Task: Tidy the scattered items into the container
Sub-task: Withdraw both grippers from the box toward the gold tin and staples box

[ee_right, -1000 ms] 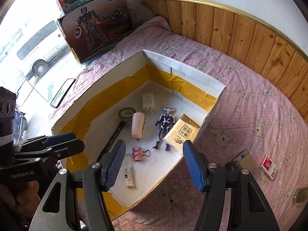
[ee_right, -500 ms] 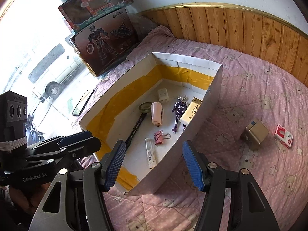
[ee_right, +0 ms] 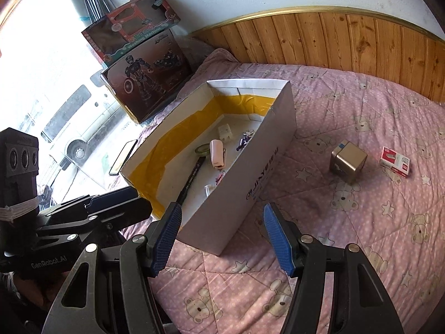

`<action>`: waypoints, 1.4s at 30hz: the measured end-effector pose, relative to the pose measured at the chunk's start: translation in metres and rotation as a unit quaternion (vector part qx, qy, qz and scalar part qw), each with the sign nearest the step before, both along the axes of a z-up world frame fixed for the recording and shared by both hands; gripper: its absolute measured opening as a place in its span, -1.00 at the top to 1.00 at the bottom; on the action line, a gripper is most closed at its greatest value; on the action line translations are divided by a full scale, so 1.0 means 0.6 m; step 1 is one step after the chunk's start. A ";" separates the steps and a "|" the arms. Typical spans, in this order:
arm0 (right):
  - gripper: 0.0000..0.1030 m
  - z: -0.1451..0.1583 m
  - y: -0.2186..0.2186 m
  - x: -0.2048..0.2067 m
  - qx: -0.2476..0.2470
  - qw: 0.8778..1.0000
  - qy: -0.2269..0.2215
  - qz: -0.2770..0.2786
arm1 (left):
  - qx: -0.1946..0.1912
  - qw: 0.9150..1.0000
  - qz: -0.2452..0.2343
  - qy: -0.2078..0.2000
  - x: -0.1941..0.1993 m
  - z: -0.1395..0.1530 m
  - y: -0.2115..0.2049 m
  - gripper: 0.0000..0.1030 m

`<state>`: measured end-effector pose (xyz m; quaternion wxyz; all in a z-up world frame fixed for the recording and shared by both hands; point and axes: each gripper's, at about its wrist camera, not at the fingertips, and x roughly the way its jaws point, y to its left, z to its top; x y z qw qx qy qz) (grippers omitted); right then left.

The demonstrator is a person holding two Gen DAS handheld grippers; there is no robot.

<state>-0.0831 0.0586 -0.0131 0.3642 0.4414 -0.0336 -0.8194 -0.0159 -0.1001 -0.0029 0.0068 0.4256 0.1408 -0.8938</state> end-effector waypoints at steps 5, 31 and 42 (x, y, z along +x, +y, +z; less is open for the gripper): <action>-0.22 -0.012 0.043 0.013 -0.017 1.000 -0.007 -0.015 | -0.027 1.000 -0.015 -0.007 -0.004 -0.001 0.039 0.00; -0.09 -0.114 0.262 -0.082 -0.028 0.988 -0.047 -0.146 | -0.018 0.993 -0.116 -0.030 -0.217 -0.075 0.234 -0.07; -0.23 -0.131 0.243 -0.253 0.110 0.989 0.030 -0.099 | -0.008 0.993 -0.112 -0.044 -0.347 -0.127 0.221 -0.12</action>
